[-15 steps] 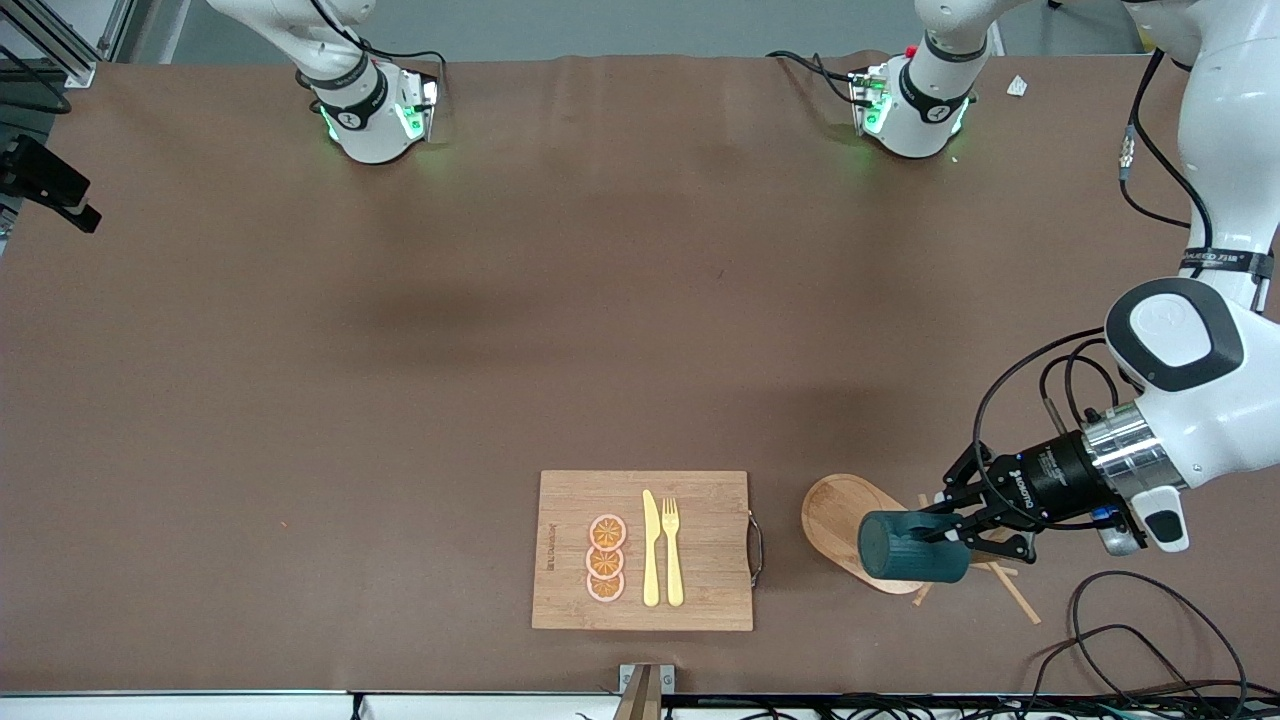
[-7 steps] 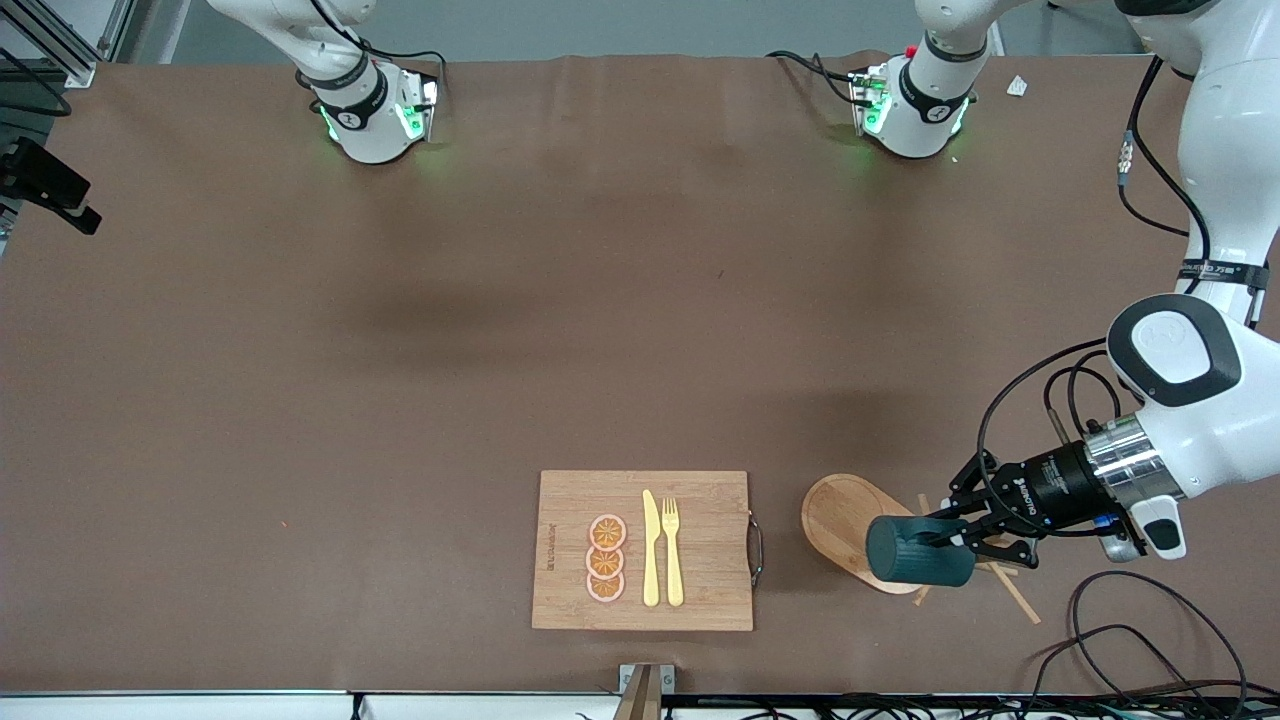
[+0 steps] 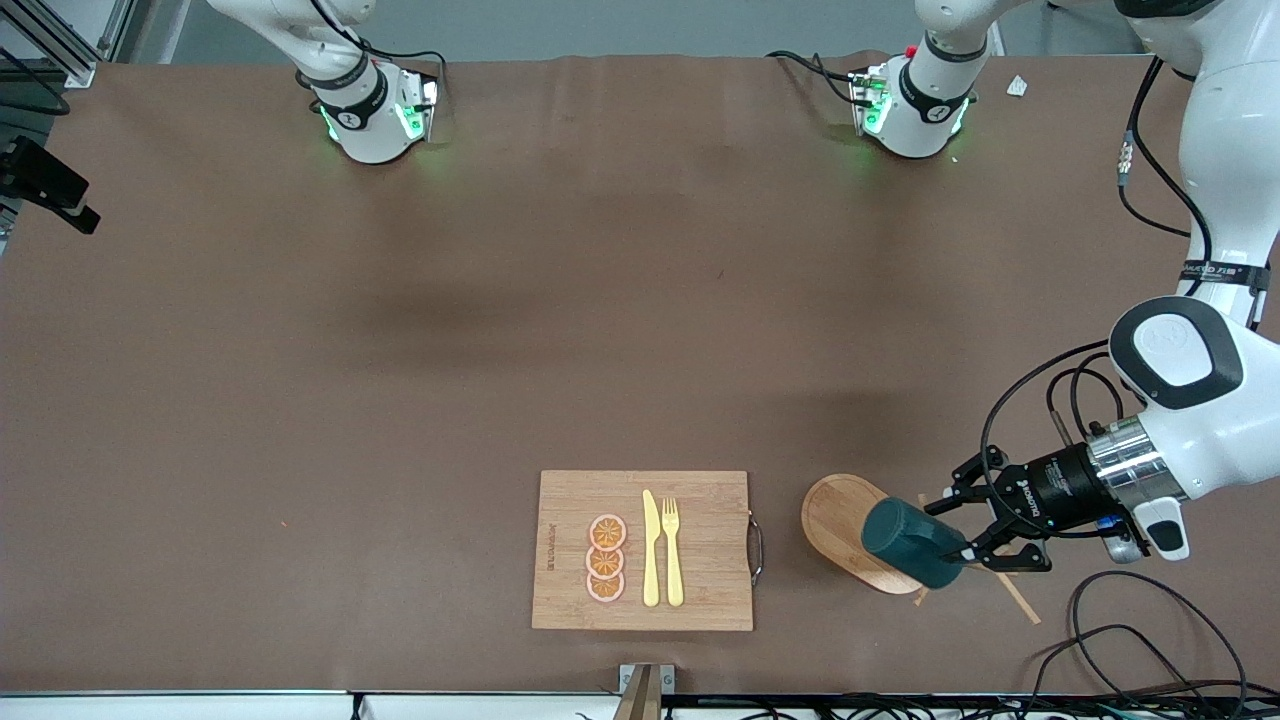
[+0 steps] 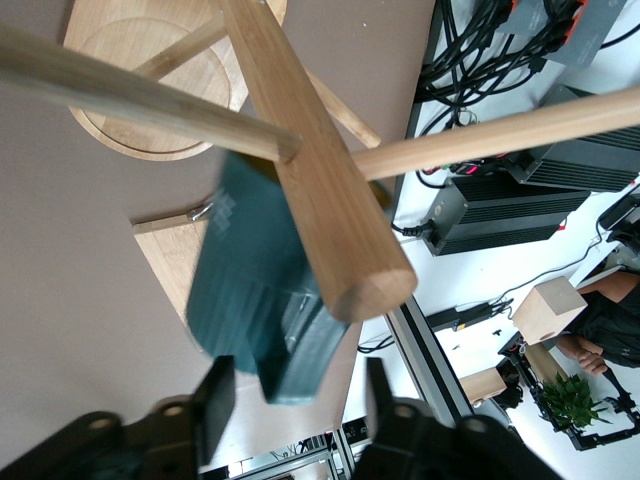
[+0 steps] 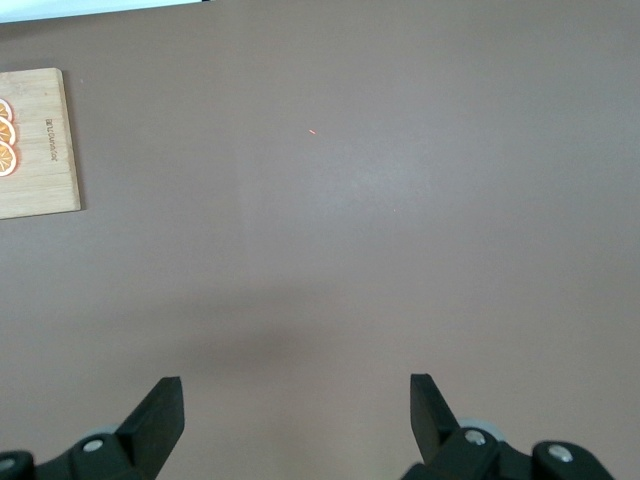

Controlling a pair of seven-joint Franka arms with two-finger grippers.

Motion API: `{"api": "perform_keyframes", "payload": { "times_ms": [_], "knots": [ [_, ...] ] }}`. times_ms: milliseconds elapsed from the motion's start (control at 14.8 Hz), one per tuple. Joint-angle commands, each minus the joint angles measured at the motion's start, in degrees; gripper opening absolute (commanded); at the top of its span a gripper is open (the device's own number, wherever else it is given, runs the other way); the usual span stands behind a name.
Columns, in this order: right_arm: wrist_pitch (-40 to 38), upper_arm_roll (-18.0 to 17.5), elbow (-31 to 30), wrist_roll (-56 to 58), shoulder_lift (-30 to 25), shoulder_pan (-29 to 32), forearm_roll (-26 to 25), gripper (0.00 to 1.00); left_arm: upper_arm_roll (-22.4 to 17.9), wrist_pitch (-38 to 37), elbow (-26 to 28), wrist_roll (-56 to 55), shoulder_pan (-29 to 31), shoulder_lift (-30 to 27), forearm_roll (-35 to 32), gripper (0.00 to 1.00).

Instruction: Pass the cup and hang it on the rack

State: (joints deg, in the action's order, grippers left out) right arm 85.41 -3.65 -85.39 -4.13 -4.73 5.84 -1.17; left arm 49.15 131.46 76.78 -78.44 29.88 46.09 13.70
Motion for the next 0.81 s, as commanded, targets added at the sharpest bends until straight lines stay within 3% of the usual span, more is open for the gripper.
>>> {"api": "perform_keyframes", "payload": {
  "times_ms": [0, 135, 338, 744],
  "knots": [
    [-0.68, 0.05, 1.11, -0.79, 0.43, -0.13, 0.29, 1.00, 0.25, -0.15, -0.23, 1.10, -0.17, -3.09, 0.63, 1.00],
    [-0.68, 0.13, 1.11, -0.79, 0.42, -0.04, 0.20, 1.00, 0.51, -1.37, -0.23, 1.19, -0.35, -6.78, -2.25, 1.00],
    [-0.77, 0.14, 1.02, -0.70, 0.43, -0.13, 0.03, 1.00, 3.58, -10.31, -0.32, 6.35, 0.18, -11.18, -12.43, 1.00],
    [-0.59, 0.14, 1.81, -0.97, 0.34, 0.05, 0.02, 1.00, 4.38, -27.81, -0.32, 32.08, 0.18, -21.73, -26.86, 1.00]
  ]
}}
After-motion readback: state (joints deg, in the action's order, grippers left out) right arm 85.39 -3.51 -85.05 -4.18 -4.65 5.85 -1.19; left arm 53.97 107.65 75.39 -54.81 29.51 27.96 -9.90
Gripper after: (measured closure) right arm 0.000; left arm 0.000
